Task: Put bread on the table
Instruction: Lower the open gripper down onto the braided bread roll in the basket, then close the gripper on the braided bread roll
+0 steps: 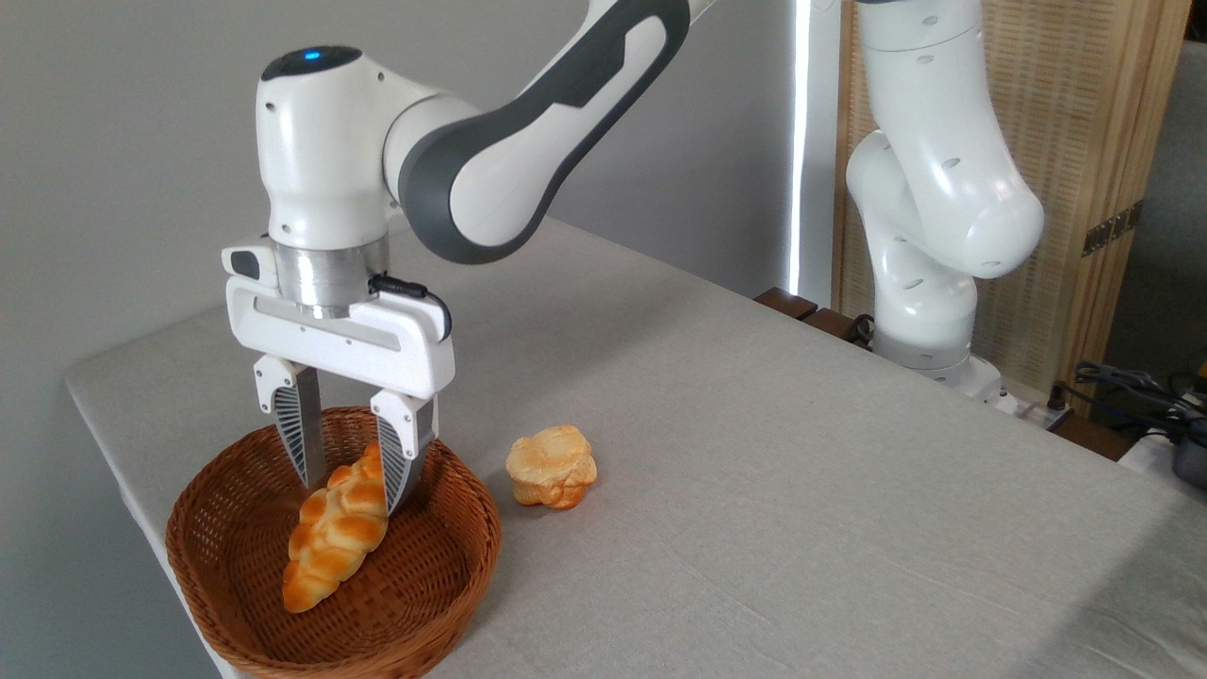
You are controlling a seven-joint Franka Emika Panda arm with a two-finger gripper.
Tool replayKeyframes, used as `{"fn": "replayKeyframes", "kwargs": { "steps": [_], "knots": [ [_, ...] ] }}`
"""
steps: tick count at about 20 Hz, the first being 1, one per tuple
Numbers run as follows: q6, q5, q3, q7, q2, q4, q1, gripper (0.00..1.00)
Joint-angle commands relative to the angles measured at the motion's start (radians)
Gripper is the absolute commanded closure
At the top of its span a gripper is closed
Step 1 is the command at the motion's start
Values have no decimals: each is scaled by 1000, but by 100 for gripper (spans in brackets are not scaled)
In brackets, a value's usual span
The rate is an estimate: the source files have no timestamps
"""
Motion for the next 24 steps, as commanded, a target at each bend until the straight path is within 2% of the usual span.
{"fn": "replayKeyframes", "kwargs": {
  "steps": [1, 7, 8, 9, 10, 11, 12, 24],
  "knots": [
    [17, 2, -9, -14, 24, 18, -1, 0],
    [34, 4, -10, -11, 36, 20, -1, 0],
    [34, 4, -10, -9, 36, 20, -1, 9],
    [34, 2, -10, -9, 35, 20, -1, 30],
    [34, 2, -10, -8, 36, 20, -1, 47],
    [34, 4, -10, -3, 35, 20, -3, 56],
    [34, 4, -10, -2, 36, 20, -3, 58],
    [34, 4, -9, 0, 27, 23, -1, 58]
  ]
}}
